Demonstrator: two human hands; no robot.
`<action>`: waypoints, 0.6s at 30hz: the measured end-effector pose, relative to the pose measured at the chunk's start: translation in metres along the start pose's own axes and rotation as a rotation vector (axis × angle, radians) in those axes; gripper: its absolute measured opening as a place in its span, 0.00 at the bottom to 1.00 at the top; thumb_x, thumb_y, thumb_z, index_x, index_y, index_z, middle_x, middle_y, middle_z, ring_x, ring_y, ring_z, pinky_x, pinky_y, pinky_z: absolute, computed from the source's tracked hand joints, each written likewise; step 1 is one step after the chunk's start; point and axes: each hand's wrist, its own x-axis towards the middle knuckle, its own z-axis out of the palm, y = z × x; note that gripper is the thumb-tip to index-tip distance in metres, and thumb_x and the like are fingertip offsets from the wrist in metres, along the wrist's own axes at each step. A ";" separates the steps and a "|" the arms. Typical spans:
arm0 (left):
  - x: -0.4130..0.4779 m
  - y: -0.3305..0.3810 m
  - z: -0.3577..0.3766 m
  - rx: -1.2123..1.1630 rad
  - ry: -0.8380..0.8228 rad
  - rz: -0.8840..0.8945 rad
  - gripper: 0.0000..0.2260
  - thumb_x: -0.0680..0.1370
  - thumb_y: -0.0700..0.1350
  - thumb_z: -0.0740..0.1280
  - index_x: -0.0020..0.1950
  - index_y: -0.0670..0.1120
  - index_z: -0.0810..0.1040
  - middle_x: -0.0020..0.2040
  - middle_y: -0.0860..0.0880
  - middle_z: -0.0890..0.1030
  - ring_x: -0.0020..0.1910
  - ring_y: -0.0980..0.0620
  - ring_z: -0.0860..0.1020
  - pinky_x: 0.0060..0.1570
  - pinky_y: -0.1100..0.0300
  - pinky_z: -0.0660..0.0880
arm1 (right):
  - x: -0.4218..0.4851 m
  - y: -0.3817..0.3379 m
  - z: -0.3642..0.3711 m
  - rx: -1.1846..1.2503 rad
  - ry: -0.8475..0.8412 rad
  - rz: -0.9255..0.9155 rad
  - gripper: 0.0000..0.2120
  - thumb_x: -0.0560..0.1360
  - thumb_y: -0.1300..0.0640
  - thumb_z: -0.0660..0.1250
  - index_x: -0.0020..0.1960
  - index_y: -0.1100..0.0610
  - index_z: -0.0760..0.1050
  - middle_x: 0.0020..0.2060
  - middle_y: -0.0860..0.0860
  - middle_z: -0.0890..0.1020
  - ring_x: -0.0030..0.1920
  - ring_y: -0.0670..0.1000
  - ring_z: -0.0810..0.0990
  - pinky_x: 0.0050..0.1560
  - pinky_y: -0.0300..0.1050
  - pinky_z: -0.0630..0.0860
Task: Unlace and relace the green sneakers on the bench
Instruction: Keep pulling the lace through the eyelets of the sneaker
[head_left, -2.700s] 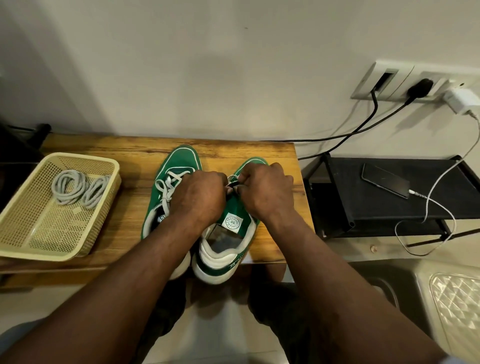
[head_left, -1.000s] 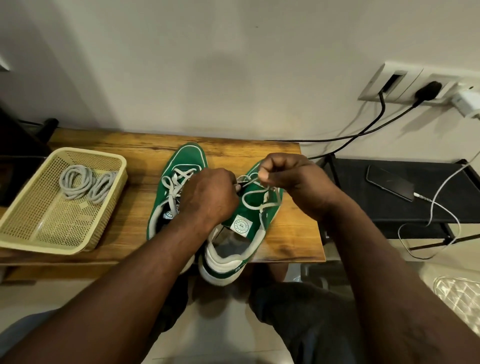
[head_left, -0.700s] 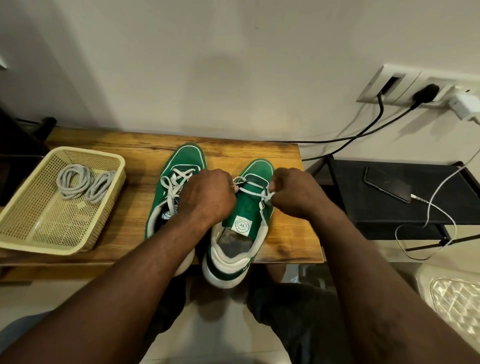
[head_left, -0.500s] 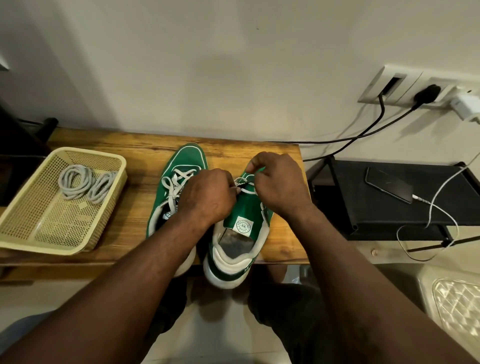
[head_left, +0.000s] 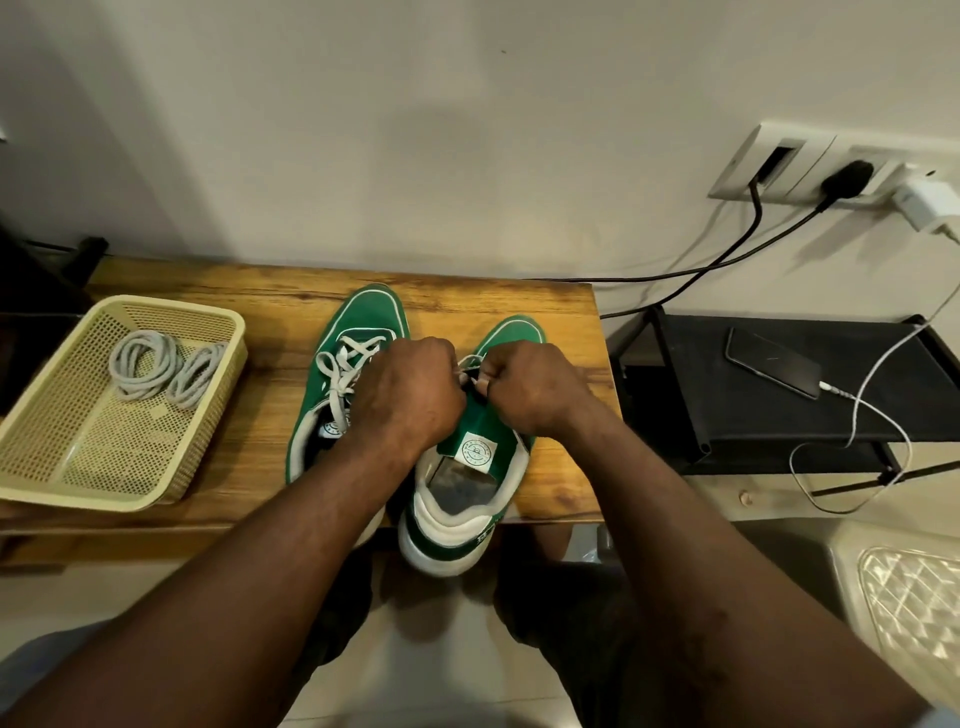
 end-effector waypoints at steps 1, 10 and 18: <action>0.000 0.000 0.001 0.017 0.004 -0.012 0.08 0.79 0.51 0.73 0.55 0.50 0.85 0.47 0.44 0.85 0.44 0.44 0.82 0.41 0.54 0.78 | -0.001 0.002 -0.005 0.045 -0.036 -0.028 0.07 0.80 0.54 0.67 0.43 0.50 0.80 0.46 0.49 0.84 0.52 0.54 0.80 0.56 0.56 0.79; 0.003 -0.002 0.000 0.002 -0.022 -0.009 0.07 0.79 0.50 0.72 0.52 0.49 0.86 0.45 0.44 0.85 0.44 0.42 0.82 0.43 0.54 0.79 | -0.023 0.042 -0.045 0.784 -0.301 -0.284 0.04 0.78 0.66 0.69 0.48 0.61 0.83 0.38 0.49 0.84 0.39 0.43 0.80 0.41 0.36 0.75; 0.005 -0.004 -0.002 -0.087 -0.057 0.020 0.08 0.81 0.53 0.70 0.57 0.53 0.86 0.52 0.47 0.87 0.50 0.45 0.83 0.47 0.56 0.77 | -0.013 0.037 -0.035 0.544 -0.131 -0.066 0.07 0.75 0.63 0.76 0.51 0.55 0.84 0.42 0.51 0.84 0.46 0.51 0.82 0.59 0.60 0.80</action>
